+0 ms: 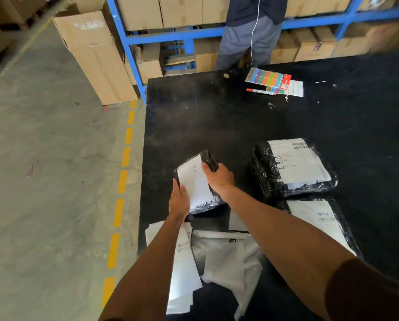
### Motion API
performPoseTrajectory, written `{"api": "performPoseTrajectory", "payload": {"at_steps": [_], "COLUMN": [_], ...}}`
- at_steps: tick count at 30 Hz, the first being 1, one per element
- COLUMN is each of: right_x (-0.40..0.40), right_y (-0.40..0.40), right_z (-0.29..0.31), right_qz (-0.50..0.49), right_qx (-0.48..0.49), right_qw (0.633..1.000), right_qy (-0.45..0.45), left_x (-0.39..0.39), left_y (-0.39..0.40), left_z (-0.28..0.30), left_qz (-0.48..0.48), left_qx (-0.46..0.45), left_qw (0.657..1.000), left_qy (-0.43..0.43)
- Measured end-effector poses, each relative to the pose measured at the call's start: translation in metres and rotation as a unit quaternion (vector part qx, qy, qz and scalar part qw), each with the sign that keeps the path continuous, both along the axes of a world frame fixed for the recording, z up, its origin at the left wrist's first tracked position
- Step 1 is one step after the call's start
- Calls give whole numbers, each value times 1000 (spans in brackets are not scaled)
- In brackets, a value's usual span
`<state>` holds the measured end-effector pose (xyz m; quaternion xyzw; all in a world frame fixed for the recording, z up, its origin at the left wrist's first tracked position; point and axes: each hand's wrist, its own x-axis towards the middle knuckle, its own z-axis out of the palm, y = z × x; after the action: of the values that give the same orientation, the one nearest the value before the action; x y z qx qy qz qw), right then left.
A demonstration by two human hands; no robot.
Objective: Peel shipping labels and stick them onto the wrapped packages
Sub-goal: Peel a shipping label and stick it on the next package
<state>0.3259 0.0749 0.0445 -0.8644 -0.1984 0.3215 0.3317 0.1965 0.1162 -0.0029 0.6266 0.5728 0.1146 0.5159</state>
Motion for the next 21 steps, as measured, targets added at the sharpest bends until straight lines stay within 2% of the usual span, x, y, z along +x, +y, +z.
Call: {"api": "performPoseTrajectory", "payload": {"at_steps": [3,5,8,11,14,16,21], "right_x": [7,13,27,41,47,48,62], "right_y": [-23,-39,-63,-94,-131,-158,-256], "right_z": [12,23,41,61,72,74,83], "right_qz": [-25,-71,-135,-134,-98,-84,-99], "right_qx": [44,77,158,201,212,222,237], "right_qw": [997,994,977,955,951,948,945], "right_qy": [-53,-44,55,170,204,210,202], "left_x": [5,7,2,-9,-17,-24,-27], "left_y": [-15,-31,-65,-98,-122,-135,-163], "left_z": [-2,-6,-10,-11,-20,-21,-12], "left_qz": [-38,-37,-3,-77,-220,-257,-307], "left_qx": [-18,-25,6,81,167,196,277], "left_qw": [999,998,999,994,951,923,880], "left_qy": [-23,-50,-39,-1,136,207,232]}}
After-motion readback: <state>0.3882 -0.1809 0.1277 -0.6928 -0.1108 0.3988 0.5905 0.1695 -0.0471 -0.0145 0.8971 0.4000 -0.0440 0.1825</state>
